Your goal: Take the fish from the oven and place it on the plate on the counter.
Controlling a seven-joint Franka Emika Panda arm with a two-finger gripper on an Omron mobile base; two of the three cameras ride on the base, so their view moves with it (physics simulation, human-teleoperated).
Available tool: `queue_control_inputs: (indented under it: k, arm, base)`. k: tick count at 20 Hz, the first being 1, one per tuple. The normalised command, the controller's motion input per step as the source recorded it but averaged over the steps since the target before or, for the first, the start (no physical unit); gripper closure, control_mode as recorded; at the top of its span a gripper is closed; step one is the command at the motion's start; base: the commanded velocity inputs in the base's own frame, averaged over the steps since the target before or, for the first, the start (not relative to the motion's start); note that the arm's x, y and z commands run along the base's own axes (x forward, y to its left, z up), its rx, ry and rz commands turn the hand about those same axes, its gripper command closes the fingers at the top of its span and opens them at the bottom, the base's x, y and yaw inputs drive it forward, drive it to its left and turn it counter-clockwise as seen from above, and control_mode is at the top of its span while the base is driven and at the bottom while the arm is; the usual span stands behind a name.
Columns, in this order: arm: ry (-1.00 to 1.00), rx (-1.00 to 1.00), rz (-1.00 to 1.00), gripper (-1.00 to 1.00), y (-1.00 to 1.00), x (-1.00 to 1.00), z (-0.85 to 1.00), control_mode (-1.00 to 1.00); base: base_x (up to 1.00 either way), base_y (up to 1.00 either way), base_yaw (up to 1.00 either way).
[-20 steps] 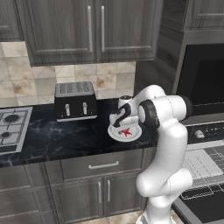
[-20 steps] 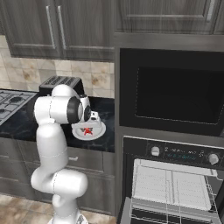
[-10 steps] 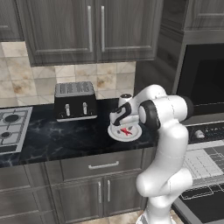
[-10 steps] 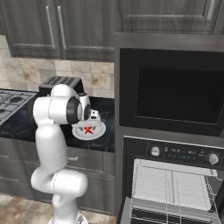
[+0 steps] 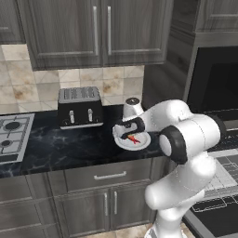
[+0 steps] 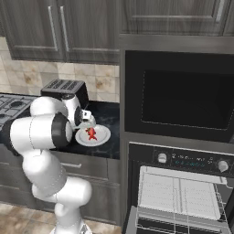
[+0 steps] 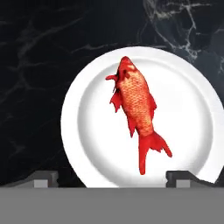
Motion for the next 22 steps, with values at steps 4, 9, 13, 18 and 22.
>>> queue_control_inputs:
  k: [4,9,13,18,22]
  arm:
    - [-0.19,0.00,-0.04,-1.00,0.59,-0.96,0.87,-1.00]
    - [-0.25,0.00,-0.01,-1.00,0.46,-1.00,1.00,-1.00]
    - [-0.24,0.00,0.00,-1.00,0.27,-0.99,1.00,-1.00]
    - [-0.23,0.00,-0.01,-1.00,0.03,-0.97,0.90,-1.00]
    - [-0.28,0.05,-0.06,-1.00,-0.06,-0.91,0.84,-1.00]
  base:
    - [0.00,0.00,0.00]
    - [0.00,0.00,0.00]
    - [0.00,0.00,0.00]
    - [0.00,0.00,0.00]
    - [0.00,0.00,0.00]
